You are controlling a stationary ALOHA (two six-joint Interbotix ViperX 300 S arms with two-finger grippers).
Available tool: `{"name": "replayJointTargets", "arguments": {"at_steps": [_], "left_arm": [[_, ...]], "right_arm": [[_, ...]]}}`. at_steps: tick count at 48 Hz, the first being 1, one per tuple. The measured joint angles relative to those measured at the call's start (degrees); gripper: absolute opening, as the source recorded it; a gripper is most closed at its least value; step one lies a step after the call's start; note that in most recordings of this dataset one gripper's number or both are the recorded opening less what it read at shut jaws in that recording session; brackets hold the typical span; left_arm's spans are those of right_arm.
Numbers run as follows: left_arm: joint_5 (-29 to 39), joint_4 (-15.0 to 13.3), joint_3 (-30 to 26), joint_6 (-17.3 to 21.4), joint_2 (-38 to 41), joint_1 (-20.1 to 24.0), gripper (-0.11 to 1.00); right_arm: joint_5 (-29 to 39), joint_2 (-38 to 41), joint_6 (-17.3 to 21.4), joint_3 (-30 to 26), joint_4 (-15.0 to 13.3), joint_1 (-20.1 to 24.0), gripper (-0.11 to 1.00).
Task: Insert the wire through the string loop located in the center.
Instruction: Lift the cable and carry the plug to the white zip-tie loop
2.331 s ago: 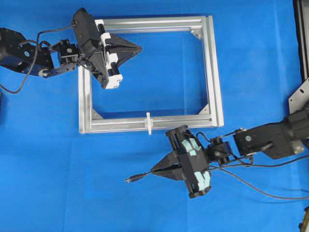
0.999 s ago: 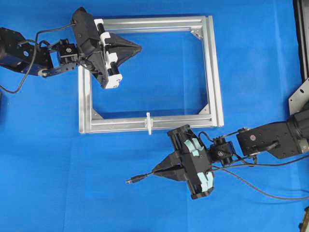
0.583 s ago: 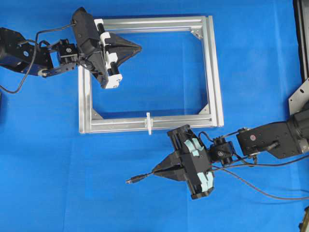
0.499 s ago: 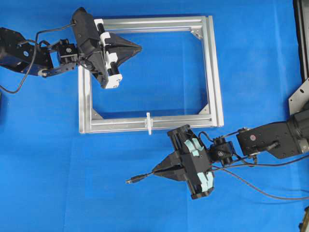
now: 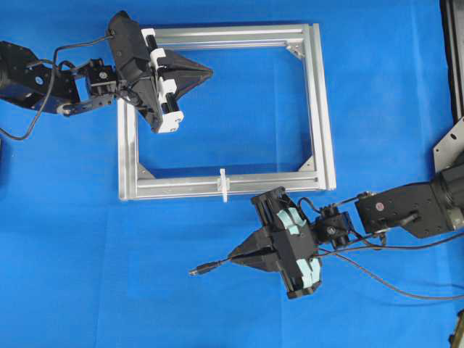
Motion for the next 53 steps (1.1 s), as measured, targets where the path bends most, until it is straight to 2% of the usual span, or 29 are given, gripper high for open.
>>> {"name": "replayJointTargets", "arguments": {"at_steps": [13, 36, 53], "left_arm": [[0.0, 0.0, 0.0, 0.0, 0.0, 0.0, 0.0], [0.0, 0.0, 0.0, 0.0, 0.0, 0.0, 0.0], [0.0, -0.09, 0.0, 0.0, 0.0, 0.0, 0.0]], "right_arm": [[0.09, -0.7, 0.18, 1.67, 0.0, -0.09, -0.02], [0.09, -12.13, 0.35, 14.94, 0.09, 0.0, -0.02], [0.44, -12.83, 0.35, 15.56, 0.09, -0.35, -0.02]]}}
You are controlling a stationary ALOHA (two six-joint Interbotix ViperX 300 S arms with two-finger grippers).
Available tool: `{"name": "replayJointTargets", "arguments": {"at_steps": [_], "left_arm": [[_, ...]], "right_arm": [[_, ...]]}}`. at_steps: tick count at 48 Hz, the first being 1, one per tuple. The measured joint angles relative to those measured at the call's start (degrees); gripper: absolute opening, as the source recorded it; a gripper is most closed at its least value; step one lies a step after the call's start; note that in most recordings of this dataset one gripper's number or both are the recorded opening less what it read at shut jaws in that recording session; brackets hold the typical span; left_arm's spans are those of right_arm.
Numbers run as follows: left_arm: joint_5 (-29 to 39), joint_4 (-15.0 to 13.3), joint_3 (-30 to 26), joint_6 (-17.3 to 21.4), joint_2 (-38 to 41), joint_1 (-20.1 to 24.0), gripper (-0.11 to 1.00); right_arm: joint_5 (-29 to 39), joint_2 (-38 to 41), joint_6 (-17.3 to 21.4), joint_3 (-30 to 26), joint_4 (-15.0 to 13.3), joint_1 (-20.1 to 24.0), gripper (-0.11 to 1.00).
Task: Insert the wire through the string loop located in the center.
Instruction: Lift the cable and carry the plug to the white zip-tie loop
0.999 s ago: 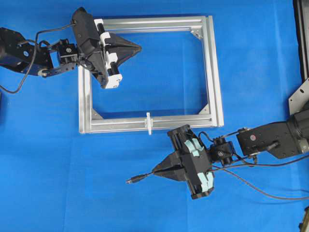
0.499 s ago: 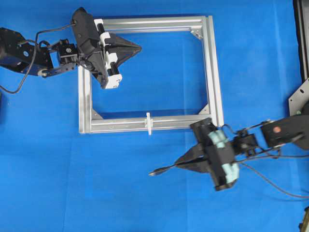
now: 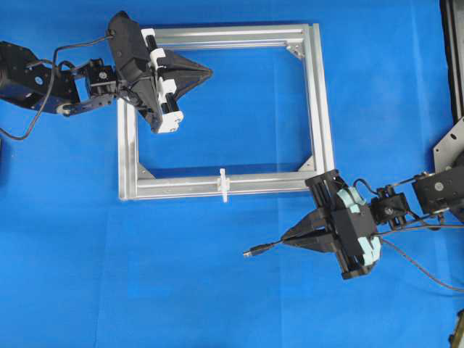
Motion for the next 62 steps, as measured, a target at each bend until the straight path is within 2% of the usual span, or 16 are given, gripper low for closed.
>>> {"name": "replayJointTargets", "arguments": {"at_steps": [8, 22, 29, 62], "left_arm": [[0.0, 0.09, 0.09, 0.0, 0.0, 0.0, 0.0], [0.0, 0.09, 0.0, 0.0, 0.0, 0.0, 0.0], [0.0, 0.09, 0.0, 0.0, 0.0, 0.0, 0.0], [0.0, 0.09, 0.09, 0.0, 0.0, -0.09, 0.0]], "right_arm": [[0.0, 0.0, 0.0, 0.09, 0.09, -2.64, -0.02], [0.09, 0.09, 0.0, 0.09, 0.09, -10.72, -0.02], [0.18, 0.7, 0.0, 0.09, 0.09, -13.36, -0.02], [0.09, 1.14, 0.0, 0.09, 0.09, -13.97, -0.02]]}}
